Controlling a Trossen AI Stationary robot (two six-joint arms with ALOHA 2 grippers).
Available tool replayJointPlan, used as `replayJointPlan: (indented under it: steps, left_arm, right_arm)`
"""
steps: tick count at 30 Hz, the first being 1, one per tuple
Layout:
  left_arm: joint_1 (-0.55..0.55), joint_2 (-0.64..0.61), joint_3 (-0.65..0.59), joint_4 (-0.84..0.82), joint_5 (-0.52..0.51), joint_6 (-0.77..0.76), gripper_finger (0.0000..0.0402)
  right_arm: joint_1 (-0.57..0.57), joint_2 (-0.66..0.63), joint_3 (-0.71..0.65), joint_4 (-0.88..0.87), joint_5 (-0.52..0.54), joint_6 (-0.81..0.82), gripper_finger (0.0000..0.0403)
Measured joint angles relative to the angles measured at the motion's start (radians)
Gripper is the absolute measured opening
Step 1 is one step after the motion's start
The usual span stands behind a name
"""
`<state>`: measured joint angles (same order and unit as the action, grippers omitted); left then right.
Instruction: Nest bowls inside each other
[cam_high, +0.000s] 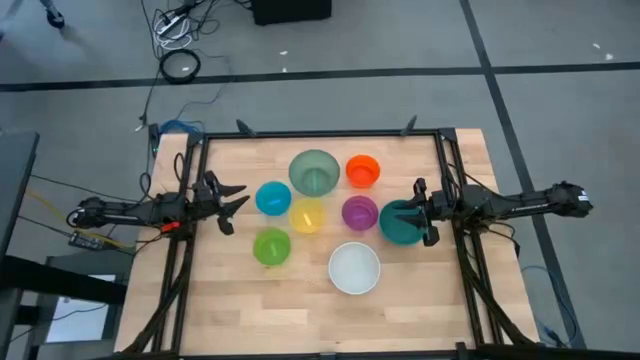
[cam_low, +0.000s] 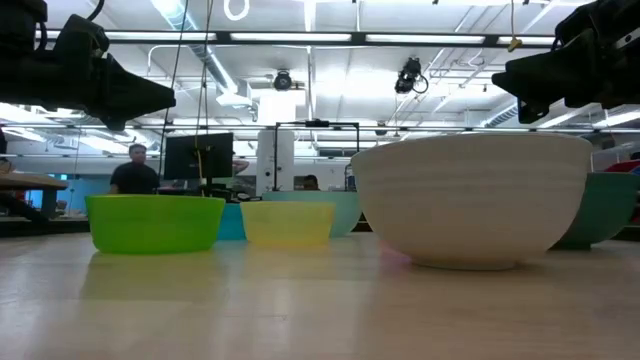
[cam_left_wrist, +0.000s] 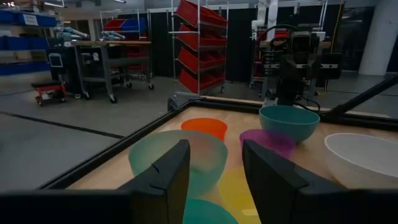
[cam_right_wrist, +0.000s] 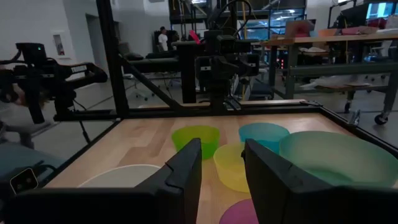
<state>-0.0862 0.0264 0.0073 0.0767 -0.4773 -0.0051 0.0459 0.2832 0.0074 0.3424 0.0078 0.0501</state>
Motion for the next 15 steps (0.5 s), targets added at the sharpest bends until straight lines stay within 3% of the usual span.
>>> replayJointPlan:
  steps: [10, 15]
  left_arm:
    - [0.000, 0.000, 0.000, 0.000, 0.000, 0.000, 0.0157]
    - [0.000, 0.000, 0.000, 0.007, 0.000, 0.000, 0.0157]
  right_arm:
    - [0.000, 0.000, 0.000, 0.012, 0.000, -0.018, 0.0110]
    - [0.000, 0.000, 0.000, 0.190, -0.001, -0.001, 0.0111]
